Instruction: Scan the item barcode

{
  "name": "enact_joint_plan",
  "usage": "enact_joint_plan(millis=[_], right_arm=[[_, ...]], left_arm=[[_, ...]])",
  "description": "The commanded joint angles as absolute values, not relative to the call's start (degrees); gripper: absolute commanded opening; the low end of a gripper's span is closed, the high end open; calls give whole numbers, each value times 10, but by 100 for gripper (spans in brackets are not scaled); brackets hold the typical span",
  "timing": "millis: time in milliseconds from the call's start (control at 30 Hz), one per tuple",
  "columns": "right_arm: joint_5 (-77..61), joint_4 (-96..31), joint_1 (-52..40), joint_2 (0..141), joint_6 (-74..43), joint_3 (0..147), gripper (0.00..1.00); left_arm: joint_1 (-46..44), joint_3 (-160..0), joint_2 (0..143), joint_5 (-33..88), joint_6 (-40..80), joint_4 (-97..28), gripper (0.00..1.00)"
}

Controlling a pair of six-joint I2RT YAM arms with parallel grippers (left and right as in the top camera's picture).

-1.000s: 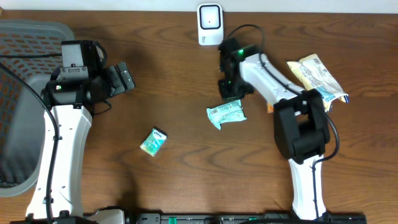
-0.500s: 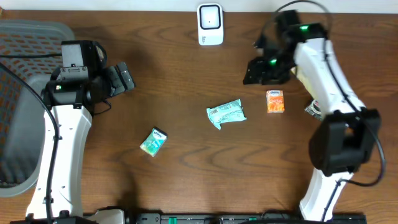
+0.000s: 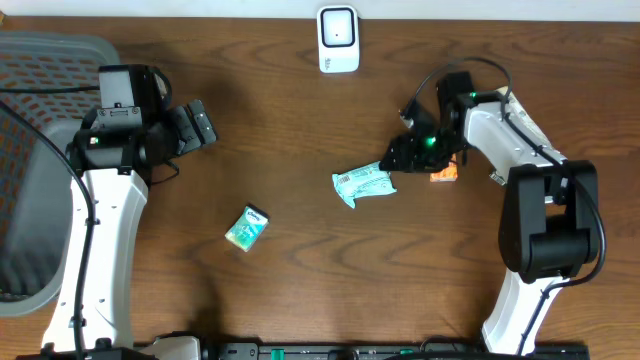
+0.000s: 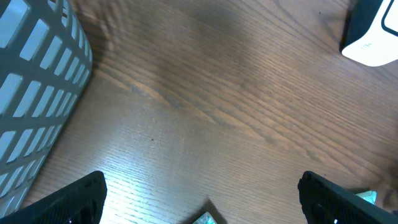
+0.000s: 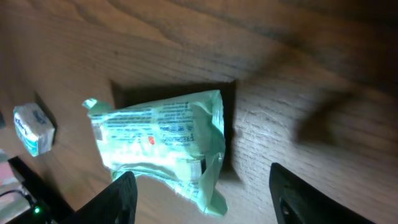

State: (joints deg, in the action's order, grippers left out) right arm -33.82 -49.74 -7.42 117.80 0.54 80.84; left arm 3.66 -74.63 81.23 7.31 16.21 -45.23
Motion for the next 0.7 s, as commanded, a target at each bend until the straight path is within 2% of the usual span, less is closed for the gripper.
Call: enact_joint_plan(millis=[0, 233, 367, 567, 667], right_arm=[[-377, -463, -79, 1181, -17, 778, 62], [-381, -402, -114, 1206, -48, 744, 62], [-386, -386, -129, 1231, -73, 744, 52], [-397, -382, -129, 1233, -72, 745, 28], [-402, -382, -129, 1233, -55, 745, 21]], left_arm=[[38, -750, 813, 68, 152, -454, 98], [38, -750, 813, 68, 152, -454, 98], [38, -750, 813, 68, 152, -454, 98], [38, -750, 813, 68, 152, -454, 98], [38, -750, 813, 68, 152, -454, 98]])
